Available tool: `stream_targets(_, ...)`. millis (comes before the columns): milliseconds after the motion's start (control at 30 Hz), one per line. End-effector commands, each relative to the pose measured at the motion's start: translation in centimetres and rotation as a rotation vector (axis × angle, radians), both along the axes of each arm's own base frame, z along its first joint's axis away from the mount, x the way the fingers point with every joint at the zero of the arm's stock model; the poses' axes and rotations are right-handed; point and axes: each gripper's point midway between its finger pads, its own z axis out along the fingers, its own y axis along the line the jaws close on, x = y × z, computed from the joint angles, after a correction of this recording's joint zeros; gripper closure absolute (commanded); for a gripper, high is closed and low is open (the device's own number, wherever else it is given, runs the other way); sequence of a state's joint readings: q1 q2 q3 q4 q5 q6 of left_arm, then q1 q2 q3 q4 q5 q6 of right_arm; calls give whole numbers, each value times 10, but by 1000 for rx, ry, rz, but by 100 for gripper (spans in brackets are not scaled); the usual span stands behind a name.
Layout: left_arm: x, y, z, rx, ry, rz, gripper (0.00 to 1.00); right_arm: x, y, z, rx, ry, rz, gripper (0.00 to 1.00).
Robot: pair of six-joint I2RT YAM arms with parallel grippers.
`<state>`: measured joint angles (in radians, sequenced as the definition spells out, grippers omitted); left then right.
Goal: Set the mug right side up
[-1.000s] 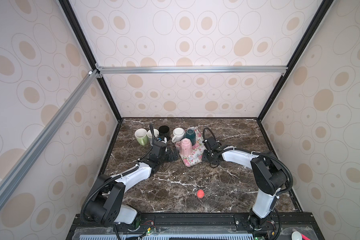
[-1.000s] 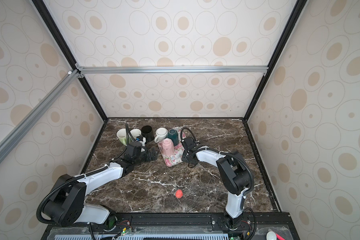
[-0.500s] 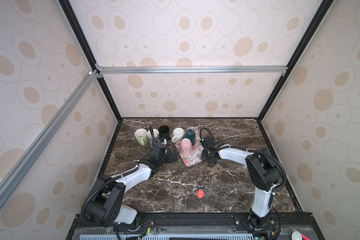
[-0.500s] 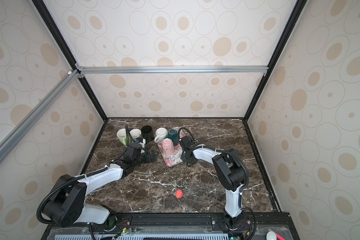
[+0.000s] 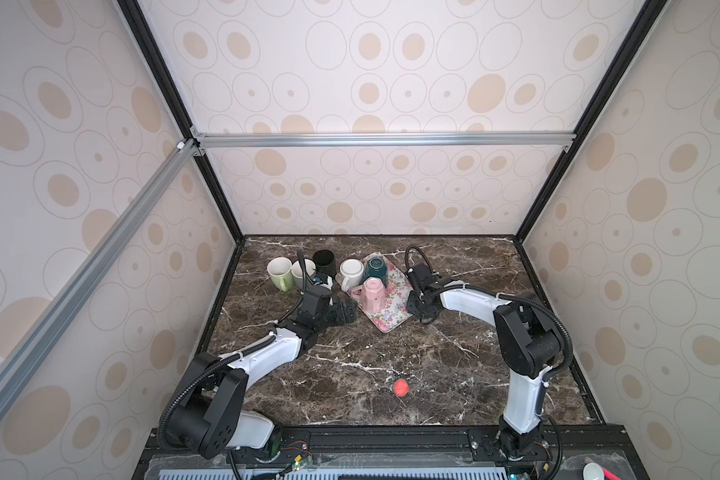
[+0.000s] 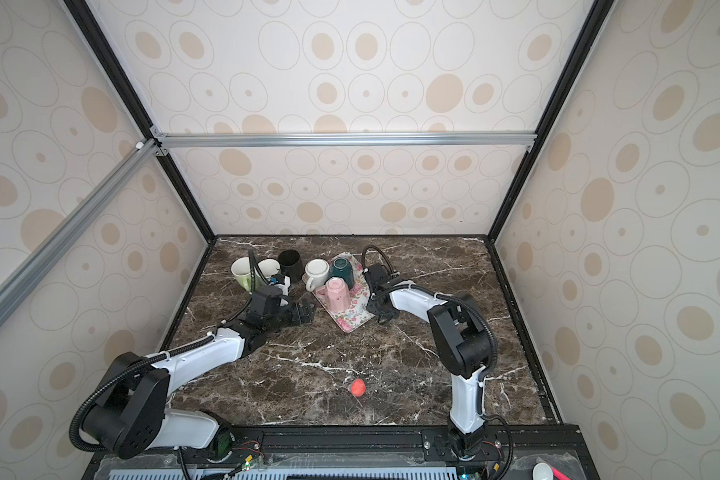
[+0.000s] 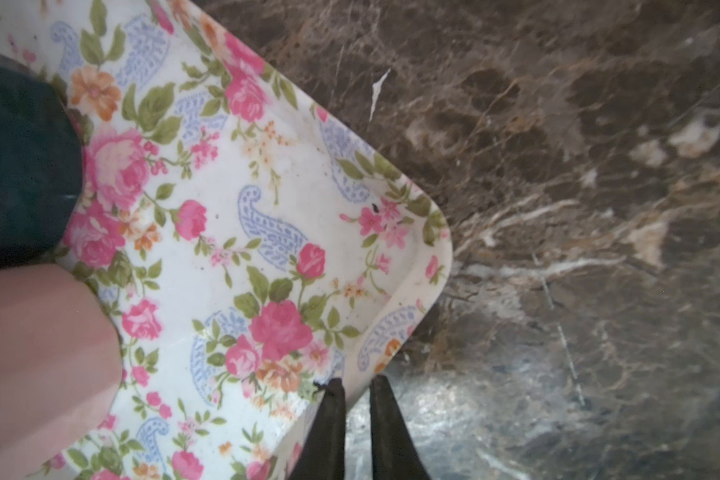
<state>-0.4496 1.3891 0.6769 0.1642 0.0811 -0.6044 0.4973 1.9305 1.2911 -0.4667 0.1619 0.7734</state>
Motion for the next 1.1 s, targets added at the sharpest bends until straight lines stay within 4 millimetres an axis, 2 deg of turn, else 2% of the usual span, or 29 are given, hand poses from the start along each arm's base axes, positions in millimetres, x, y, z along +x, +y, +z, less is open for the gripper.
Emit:
stream_targets(0,6,0,8,6,-34,-3,2,-28,-47,-31,-130,152,-14,92)
stream_targets(333,12,-11,15,-7,-43,-46,2,-24,-87,-38,-167,191,-41,93)
stream_targets(367,13,-11,16,-7,-45,-50,2,-22,-85,-39,-152,192,-18,93)
stream_targets(533,18,-22,29,-21,-57,-91,2,-10,-104,-25,-276,190,37,92)
stream_targets(633,19,-31,36,-39,-52,-132,2,-2,-107,-20,-277,193,57,92)
stream_targets(667,19,-34,38,-41,-47,-146,2,0,-107,-17,-276,186,65,90)
stream_targets(733,18,-41,43,-41,-44,-173,2,4,-105,-5,-272,154,77,69)
stream_targets(833,15,-55,48,-11,-37,-226,2,5,-105,19,-255,89,80,46)
stream_targets(900,14,-67,54,19,-41,-266,2,3,-100,38,-208,29,86,39)
stream_targets(1067,14,-98,66,68,-63,-376,2,-19,-73,84,10,-150,162,30)
